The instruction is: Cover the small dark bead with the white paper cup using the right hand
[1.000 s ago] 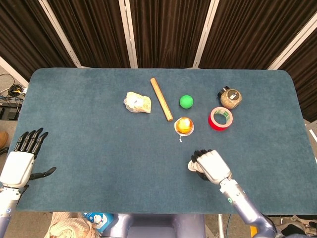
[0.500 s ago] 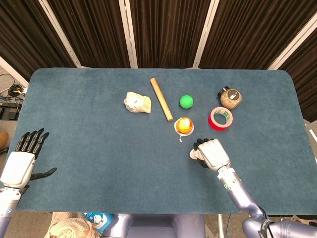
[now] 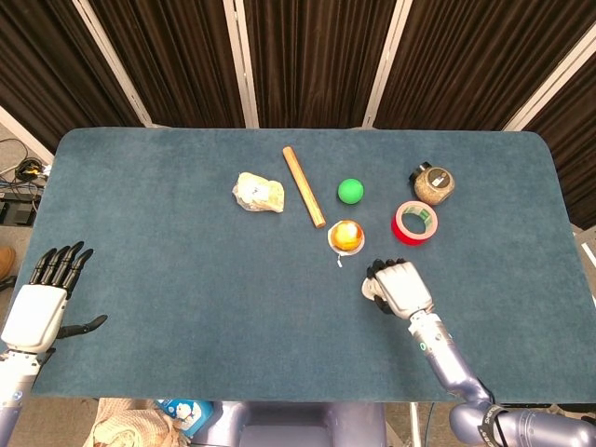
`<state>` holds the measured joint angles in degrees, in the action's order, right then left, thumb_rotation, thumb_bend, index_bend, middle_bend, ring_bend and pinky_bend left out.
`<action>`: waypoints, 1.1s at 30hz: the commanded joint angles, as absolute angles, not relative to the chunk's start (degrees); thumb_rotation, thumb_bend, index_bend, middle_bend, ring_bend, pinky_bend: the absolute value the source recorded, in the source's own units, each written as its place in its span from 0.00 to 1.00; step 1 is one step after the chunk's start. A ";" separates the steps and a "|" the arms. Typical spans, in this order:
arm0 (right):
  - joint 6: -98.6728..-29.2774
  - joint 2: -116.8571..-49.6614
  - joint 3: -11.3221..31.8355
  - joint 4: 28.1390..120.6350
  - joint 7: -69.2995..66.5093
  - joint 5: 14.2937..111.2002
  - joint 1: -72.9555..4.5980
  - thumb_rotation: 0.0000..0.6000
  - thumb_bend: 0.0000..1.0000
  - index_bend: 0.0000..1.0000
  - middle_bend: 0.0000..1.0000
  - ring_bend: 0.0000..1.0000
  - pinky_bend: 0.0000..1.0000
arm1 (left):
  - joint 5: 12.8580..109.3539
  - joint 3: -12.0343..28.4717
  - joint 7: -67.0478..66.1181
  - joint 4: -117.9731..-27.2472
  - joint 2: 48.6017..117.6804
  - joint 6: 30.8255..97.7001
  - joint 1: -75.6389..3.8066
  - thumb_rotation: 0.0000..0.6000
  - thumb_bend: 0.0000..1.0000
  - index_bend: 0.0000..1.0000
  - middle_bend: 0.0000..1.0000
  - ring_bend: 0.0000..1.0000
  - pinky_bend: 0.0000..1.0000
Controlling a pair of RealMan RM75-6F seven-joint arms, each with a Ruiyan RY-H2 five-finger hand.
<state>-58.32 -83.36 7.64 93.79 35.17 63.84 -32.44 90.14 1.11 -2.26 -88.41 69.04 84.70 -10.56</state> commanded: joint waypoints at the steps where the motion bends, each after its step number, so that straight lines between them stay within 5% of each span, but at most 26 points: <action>1: -58.16 -82.98 6.91 94.76 37.64 61.59 -32.75 1.00 0.39 0.00 0.00 0.01 0.10 | 90.19 1.16 -2.28 -88.41 69.05 84.77 -10.54 1.00 0.03 0.00 0.00 0.00 0.00; 9: -62.38 -80.41 6.08 99.60 39.50 62.13 -31.84 1.00 0.36 0.00 0.00 0.00 0.09 | 90.17 1.26 -2.13 -88.41 69.04 84.77 -10.44 1.00 0.03 0.00 0.00 0.00 0.00; 19: -70.92 -69.00 1.38 105.44 32.39 72.72 -25.05 1.00 0.36 0.00 0.00 0.00 0.09 | 90.45 1.25 -2.27 -88.39 69.08 84.93 -10.30 1.00 0.03 0.00 0.00 0.00 0.00; 25: -81.51 -64.62 -2.11 99.46 30.04 83.28 -18.82 1.00 0.36 0.00 0.00 0.00 0.09 | 90.46 1.29 -3.18 -88.38 69.39 85.07 -10.17 1.00 0.03 0.00 0.00 0.00 0.00; 33: -91.51 -63.82 -3.74 93.36 16.43 86.04 -10.29 1.00 0.36 0.00 0.00 0.00 0.08 | 90.97 1.47 -4.49 -87.79 69.75 85.74 -10.06 1.00 0.03 0.00 0.00 0.00 0.00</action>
